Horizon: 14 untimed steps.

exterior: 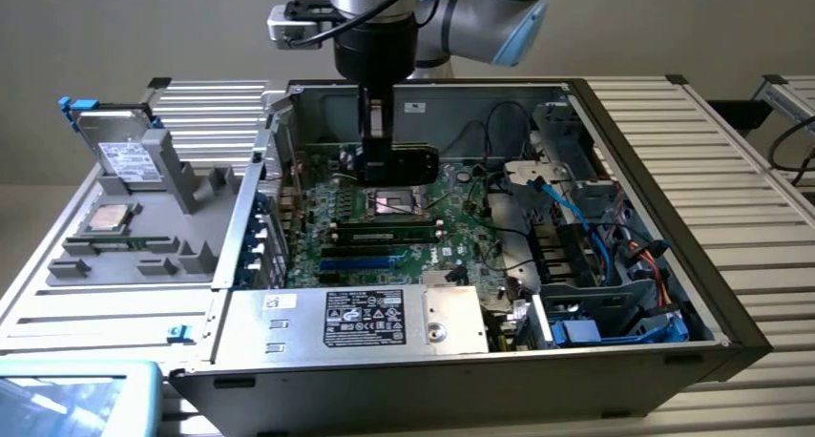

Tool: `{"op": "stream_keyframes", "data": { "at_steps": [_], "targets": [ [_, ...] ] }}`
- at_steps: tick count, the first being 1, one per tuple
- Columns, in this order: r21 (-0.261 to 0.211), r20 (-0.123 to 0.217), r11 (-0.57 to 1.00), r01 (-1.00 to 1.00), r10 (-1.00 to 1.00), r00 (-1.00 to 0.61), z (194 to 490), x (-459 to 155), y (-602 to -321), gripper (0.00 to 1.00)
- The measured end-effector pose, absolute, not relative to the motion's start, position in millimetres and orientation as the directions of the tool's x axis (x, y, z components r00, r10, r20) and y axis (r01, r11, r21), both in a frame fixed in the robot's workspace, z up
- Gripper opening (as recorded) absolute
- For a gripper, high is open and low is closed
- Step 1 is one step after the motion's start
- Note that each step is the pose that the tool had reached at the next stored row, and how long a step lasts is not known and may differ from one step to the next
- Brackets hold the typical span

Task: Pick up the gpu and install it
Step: 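Insert the gpu into the slot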

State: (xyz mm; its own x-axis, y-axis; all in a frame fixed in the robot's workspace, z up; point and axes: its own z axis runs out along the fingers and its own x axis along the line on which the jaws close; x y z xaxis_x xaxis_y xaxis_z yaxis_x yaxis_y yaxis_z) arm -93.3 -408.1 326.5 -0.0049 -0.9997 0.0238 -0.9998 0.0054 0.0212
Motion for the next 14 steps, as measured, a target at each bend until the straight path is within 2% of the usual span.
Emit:
{"op": "stream_keyframes", "data": {
  "at_steps": [14],
  "targets": [
    [0.021,0.024,0.004,-1.0,-1.0,-0.004,314.8,-96.3,-422.6,0.28]
  ]
}}
